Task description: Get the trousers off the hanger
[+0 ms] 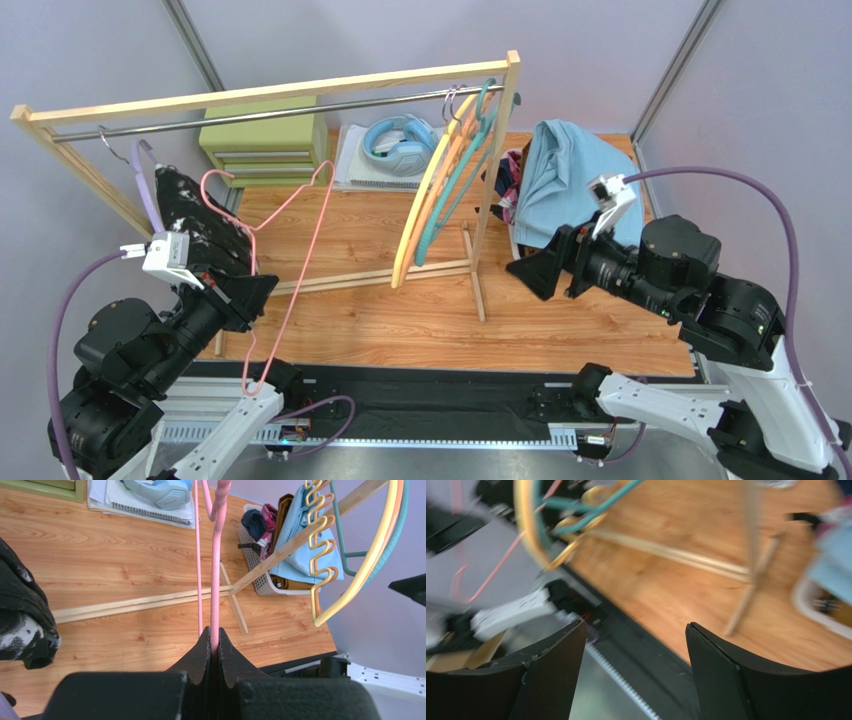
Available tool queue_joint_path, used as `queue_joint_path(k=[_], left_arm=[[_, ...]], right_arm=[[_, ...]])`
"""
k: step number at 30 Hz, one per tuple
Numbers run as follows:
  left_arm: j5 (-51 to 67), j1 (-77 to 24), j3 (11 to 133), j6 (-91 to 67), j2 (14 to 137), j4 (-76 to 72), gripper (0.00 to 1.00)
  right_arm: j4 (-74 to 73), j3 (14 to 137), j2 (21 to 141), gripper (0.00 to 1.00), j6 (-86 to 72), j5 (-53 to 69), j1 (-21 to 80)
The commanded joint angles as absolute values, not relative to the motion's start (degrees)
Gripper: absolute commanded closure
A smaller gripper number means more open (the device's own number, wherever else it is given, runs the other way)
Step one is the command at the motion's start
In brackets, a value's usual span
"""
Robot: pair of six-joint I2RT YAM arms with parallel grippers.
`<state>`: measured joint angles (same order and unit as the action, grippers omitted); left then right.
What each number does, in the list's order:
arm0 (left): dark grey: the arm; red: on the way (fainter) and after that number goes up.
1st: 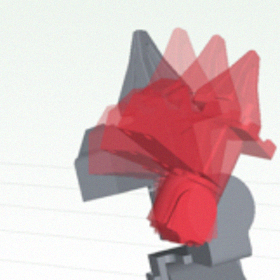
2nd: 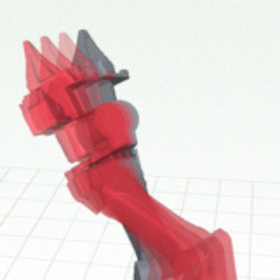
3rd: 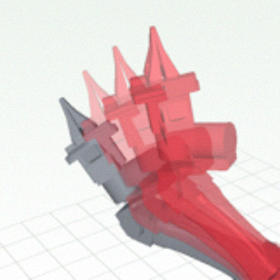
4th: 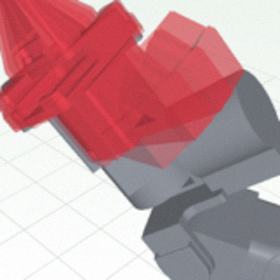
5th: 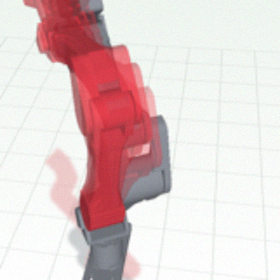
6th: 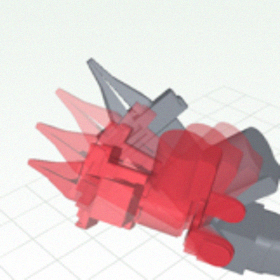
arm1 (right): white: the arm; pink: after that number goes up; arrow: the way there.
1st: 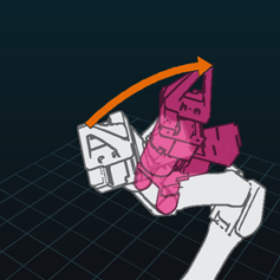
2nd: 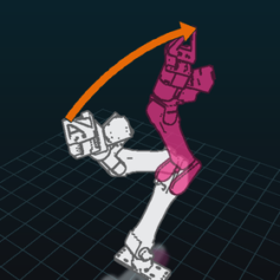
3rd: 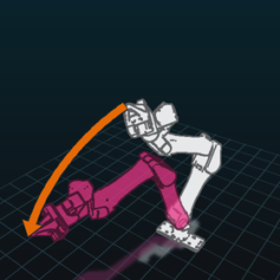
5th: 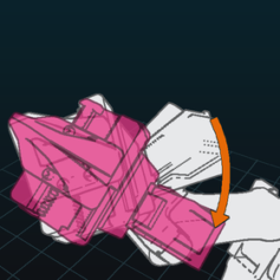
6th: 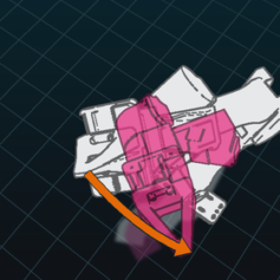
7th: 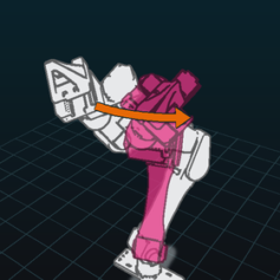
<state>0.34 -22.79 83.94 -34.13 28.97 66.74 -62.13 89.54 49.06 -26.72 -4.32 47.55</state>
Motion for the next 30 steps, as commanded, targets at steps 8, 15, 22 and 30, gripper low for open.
queue_joint_path(k=[8, 15, 22, 30], left_arm=[[0.5, -22.6, 84.2, -37.2, 30.3, 66.8, 1.00], [-5.3, -22.6, 83.7, -42.4, 28.5, 67.3, 1.00], [-7.6, -22.6, 86.4, -48.9, 28.2, 71.6, 1.00], [-10.5, -22.6, 93.2, -51.2, 33.0, 79.9, 1.00]], right_arm=[[-46.9, 98.7, 66.5, 0.20, -27.3, -16.5, 94.0], [-35.5, 106.1, 85.7, 0.23, -17.9, -22.6, 100.0], [-22.0, 102.7, 98.5, 0.26, 4.8, -41.6, 102.3], [-1.9, 92.7, 98.3, 0.23, 27.7, -43.9, 107.8]])
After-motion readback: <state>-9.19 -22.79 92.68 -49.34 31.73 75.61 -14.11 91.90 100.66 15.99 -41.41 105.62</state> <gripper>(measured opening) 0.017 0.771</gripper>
